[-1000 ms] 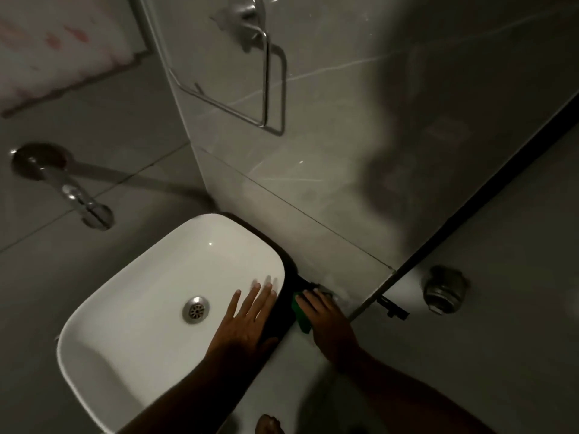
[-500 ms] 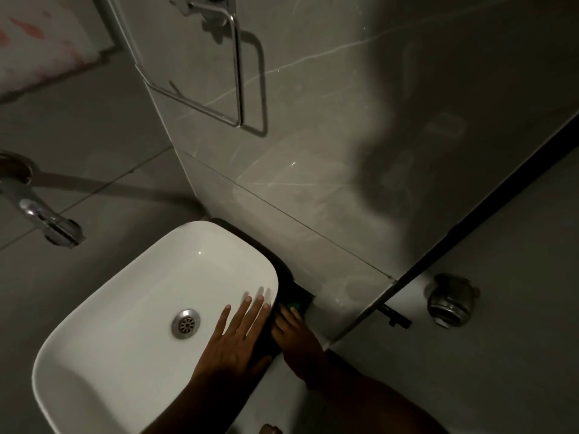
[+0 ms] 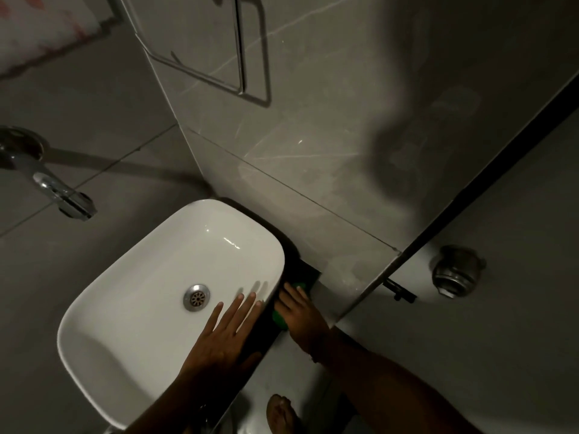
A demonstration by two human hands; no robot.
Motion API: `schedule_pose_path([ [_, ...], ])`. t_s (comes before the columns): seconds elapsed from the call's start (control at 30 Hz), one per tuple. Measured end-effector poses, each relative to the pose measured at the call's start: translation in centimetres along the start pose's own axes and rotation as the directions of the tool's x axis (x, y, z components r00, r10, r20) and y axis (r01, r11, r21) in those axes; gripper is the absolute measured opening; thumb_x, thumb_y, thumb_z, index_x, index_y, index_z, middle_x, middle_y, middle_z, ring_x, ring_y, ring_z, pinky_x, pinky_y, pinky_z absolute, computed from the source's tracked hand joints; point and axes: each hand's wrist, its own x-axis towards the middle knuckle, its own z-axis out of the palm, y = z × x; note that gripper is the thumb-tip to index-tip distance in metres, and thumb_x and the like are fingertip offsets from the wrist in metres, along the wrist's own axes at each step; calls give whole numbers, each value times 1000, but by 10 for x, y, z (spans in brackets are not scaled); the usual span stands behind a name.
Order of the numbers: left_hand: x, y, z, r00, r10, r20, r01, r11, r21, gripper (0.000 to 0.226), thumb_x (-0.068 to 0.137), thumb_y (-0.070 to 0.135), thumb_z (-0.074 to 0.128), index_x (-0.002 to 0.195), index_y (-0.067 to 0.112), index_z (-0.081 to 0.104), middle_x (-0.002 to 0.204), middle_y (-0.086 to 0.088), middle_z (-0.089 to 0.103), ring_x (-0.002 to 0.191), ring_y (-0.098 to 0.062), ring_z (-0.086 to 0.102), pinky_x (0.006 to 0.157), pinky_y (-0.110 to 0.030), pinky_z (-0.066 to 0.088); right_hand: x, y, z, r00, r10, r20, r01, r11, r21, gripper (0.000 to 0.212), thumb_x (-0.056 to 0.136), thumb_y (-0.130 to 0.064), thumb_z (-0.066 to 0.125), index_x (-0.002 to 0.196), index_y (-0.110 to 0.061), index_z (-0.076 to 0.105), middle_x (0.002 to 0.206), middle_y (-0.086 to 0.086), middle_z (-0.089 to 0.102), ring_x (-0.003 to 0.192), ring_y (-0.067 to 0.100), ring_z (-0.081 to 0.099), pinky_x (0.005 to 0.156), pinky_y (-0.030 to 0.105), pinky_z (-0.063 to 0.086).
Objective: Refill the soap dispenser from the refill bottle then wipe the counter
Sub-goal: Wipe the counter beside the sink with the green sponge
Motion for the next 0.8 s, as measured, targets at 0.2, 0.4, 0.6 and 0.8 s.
schedule_pose_path([
  [0.2, -29, -10, 8, 999, -18, 46, 18, 1000, 17, 78, 108, 64, 33, 171, 21, 16, 177, -10, 26, 163, -31, 28, 128, -54, 23, -26, 23, 5, 996, -88, -5, 87, 995, -37, 67, 77, 8, 62, 142, -11, 57, 150, 11, 52, 141, 35, 45, 115, 51, 38],
  [0.4, -37, -13, 1, 991, -79, 111, 73, 996, 51, 77, 107, 66, 32, 172, 27, 16, 178, -7, 23, 164, -28, 24, 128, -54, 20, 3, -8, 12, 998, 63, 7, -63, 995, 71, 57, 95, 4, 43, 150, -8, 42, 159, 14, 37, 153, 34, 20, 126, 46, 7],
  [0.6, -36, -15, -7, 992, -43, 115, 42, 999, 14, 77, 108, 69, 20, 172, 29, 3, 175, -10, 31, 159, -32, 33, 128, -49, 11, -55, -51, 44, 968, -249, 19, 246, 965, 93, 61, 84, -5, 54, 144, -16, 53, 149, 8, 53, 144, 32, 41, 118, 50, 33],
  [0.8, -43, -24, -6, 993, -9, 120, 23, 993, -117, 70, 110, 52, 30, 171, 37, 0, 179, 2, 16, 166, -22, 17, 129, -50, 18, -34, -58, 34, 1000, 0, -1, 0, 1000, 1, 57, 93, -2, 32, 146, -10, 50, 155, 11, 45, 150, 34, 29, 124, 50, 18],
])
